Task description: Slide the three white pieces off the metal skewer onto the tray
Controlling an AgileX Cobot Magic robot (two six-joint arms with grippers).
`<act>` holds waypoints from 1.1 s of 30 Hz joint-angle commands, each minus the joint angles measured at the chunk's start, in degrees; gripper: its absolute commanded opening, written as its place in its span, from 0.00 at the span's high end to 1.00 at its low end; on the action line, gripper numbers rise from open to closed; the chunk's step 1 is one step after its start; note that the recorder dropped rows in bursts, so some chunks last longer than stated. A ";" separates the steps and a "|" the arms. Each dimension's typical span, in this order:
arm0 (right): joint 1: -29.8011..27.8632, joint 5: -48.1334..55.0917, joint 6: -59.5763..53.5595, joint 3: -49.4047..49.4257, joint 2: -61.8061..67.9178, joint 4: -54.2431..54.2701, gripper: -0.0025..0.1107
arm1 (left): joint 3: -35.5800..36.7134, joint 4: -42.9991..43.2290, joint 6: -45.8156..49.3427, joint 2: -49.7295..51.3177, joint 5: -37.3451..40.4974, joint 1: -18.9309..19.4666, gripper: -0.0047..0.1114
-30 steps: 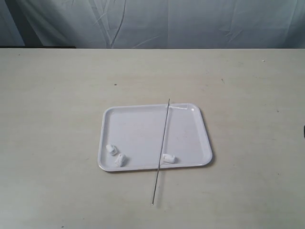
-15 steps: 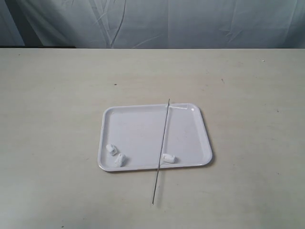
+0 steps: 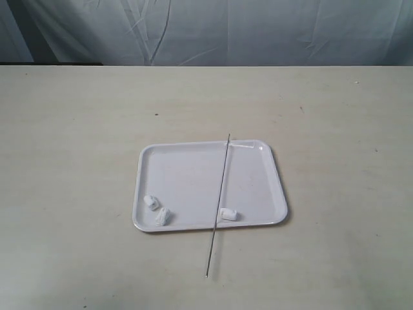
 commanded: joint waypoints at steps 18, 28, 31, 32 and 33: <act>-0.46 -1.89 25.36 8.26 -7.81 -26.42 0.76 | 0.26 11.86 -8.14 -0.27 1.47 0.28 0.96; -0.39 -1.94 28.65 8.26 -7.81 -21.04 0.76 | 0.26 12.85 -8.26 -0.27 1.35 0.28 0.96; -0.39 -1.72 27.80 8.26 -7.81 -22.07 0.76 | 0.26 12.85 -8.26 -0.27 1.35 0.28 0.96; -0.39 -1.72 27.80 8.26 -7.81 -22.87 0.76 | 0.26 12.85 -8.26 -0.27 1.35 0.28 0.96; -0.39 -1.72 27.80 8.26 -7.81 -22.87 0.83 | 0.26 12.85 -8.26 -0.27 1.35 0.28 0.96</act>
